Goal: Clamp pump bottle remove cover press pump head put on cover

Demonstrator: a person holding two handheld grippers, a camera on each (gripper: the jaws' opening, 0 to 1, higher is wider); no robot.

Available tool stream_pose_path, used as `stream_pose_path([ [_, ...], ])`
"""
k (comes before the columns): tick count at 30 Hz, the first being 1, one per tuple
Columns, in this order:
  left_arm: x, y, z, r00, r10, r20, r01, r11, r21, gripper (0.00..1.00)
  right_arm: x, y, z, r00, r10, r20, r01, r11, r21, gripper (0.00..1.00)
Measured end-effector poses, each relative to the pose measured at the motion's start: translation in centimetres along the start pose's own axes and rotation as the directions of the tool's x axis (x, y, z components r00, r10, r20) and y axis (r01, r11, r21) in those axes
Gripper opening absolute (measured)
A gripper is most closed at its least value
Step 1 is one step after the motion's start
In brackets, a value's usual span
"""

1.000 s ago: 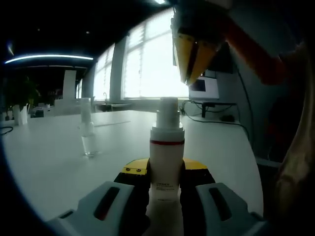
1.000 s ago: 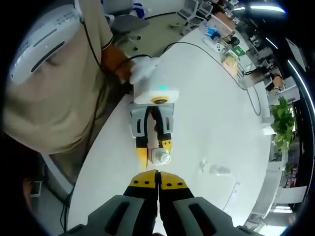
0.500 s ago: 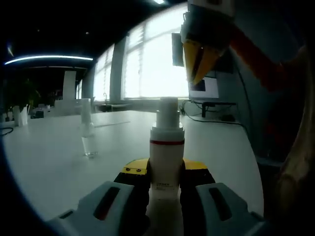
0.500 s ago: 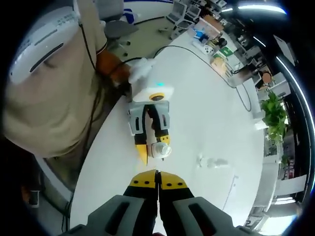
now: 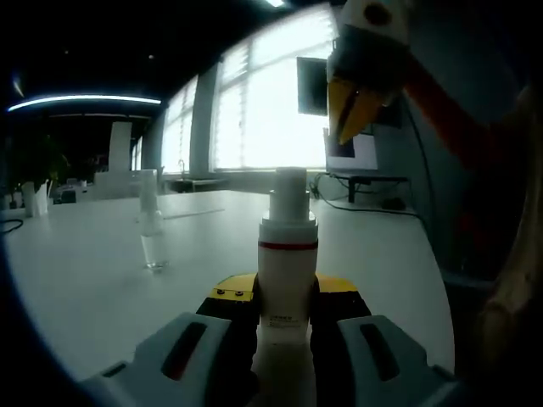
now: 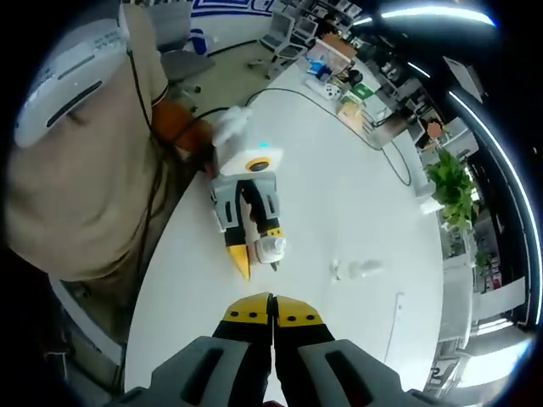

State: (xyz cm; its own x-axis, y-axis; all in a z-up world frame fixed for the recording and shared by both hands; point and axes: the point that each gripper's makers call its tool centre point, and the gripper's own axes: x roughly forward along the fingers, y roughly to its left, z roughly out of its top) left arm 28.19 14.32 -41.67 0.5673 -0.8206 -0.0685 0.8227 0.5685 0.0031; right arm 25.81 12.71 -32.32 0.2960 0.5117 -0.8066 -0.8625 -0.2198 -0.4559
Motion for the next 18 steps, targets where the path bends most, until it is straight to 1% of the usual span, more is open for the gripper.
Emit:
stream_pose_path([
  [9, -0.1, -0.1, 0.1, 1.0, 0.003, 0.0, -0.003, 1.0, 0.0, 0.14, -0.6, 0.0, -0.6, 0.998, -0.052, 0.04, 0.05, 0.997, 0.053, 0.0],
  [15, -0.1, -0.1, 0.1, 1.0, 0.006, 0.0, -0.006, 1.0, -0.001, 0.14, -0.9, -0.2, -1.1, 0.991, -0.11, 0.081, 0.101, 0.988, 0.114, 0.0],
  [18, -0.1, 0.0, 0.1, 1.0, 0.007, 0.0, -0.007, 1.0, -0.001, 0.14, -1.1, -0.2, -1.5, 0.988, -0.126, 0.09, 0.114, 0.985, 0.128, 0.0],
])
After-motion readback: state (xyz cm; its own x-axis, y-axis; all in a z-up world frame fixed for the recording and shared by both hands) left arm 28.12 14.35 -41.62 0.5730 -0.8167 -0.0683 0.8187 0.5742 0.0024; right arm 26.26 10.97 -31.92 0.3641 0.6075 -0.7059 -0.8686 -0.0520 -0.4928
